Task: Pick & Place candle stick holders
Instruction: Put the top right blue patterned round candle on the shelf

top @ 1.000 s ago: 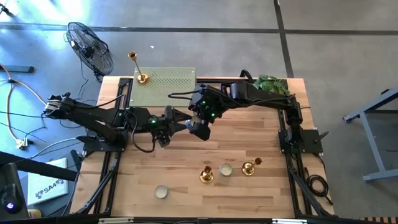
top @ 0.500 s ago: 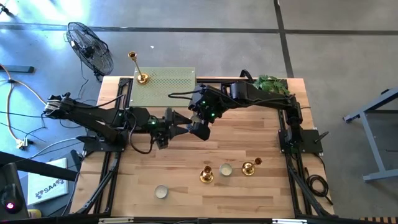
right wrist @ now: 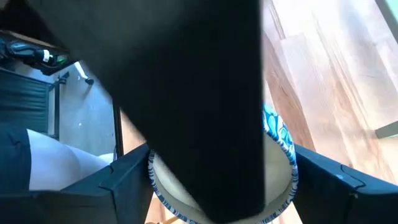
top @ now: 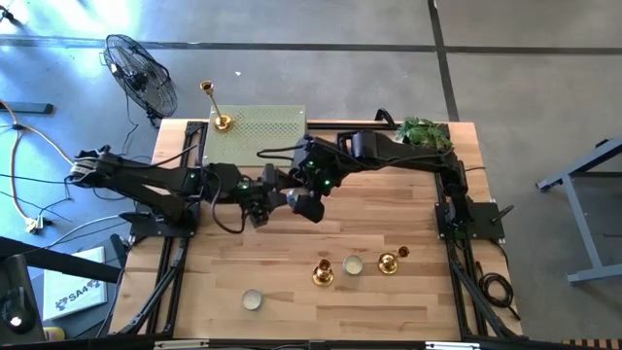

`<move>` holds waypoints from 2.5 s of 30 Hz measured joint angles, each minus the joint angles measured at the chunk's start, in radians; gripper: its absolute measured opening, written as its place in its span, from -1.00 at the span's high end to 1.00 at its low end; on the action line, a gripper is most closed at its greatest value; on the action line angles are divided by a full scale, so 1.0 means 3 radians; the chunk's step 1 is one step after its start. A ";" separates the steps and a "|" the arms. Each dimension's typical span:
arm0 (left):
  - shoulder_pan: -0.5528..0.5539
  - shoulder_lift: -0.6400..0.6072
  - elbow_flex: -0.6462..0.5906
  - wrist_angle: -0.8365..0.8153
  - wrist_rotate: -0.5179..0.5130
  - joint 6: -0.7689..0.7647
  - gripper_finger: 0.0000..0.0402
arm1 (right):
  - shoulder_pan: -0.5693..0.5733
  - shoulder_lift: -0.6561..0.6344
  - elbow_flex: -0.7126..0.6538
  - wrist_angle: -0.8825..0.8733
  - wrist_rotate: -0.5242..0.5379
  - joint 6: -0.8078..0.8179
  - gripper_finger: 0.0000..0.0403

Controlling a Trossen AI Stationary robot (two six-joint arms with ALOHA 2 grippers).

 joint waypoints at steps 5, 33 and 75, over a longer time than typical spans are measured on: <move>0.0000 0.0028 0.0000 -0.0002 0.0018 -0.0002 -0.92 | 0.0000 0.0000 0.0000 0.0001 0.0008 -0.0005 -0.48; -0.0001 0.0035 0.0000 -0.0062 -0.0332 0.0014 -0.91 | 0.0001 0.0000 0.0000 0.0026 0.0014 -0.0005 -0.48; -0.0272 0.0035 0.0000 0.0124 -0.0726 -0.0531 0.37 | 0.0027 0.0000 0.0004 -0.0020 0.0040 -0.0015 -0.48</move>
